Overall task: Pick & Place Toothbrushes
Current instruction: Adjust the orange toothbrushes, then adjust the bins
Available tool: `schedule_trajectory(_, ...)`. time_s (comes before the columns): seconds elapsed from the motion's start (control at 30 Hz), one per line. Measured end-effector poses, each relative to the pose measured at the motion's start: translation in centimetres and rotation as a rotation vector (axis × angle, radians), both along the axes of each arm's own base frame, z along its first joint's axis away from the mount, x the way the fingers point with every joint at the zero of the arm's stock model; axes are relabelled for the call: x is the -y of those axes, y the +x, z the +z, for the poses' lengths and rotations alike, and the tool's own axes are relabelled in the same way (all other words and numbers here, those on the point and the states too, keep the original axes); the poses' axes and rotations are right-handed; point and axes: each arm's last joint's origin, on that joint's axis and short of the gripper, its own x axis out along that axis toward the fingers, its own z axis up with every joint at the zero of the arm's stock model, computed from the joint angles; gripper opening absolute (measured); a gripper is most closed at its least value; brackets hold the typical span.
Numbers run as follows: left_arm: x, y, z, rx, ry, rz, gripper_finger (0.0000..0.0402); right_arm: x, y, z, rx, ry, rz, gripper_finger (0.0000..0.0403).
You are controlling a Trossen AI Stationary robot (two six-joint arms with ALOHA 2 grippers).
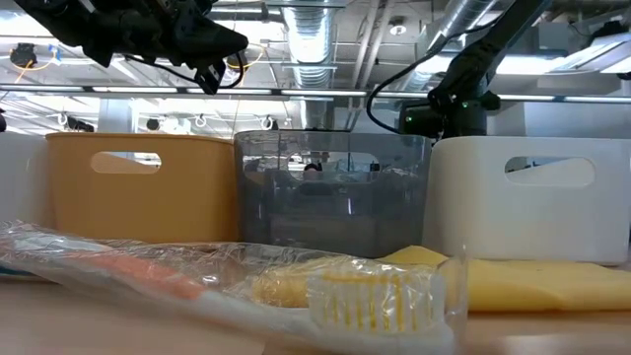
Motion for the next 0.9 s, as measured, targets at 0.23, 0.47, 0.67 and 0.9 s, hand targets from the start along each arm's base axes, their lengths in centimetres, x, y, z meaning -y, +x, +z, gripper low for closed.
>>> schedule_trajectory(0.23,0.0,0.0,0.0,0.000,0.000,0.000,0.0002,0.6,-0.1,0.0,-0.037,-0.113,0.001,0.0000)
schedule_trajectory(0.47,0.0,0.0,0.0,0.000,0.002,0.000,0.0002,1.4,0.4,0.5,-0.067,-0.232,-0.015,0.0000)
schedule_trajectory(0.67,0.0,0.0,0.0,-0.001,-0.009,0.001,0.0002,2.0,1.1,1.9,-0.061,-0.265,-0.017,0.0000)
schedule_trajectory(0.9,-0.1,-0.9,0.5,-0.009,-0.061,0.029,0.0002,0.8,1.8,4.9,0.025,-0.264,0.007,0.0000)
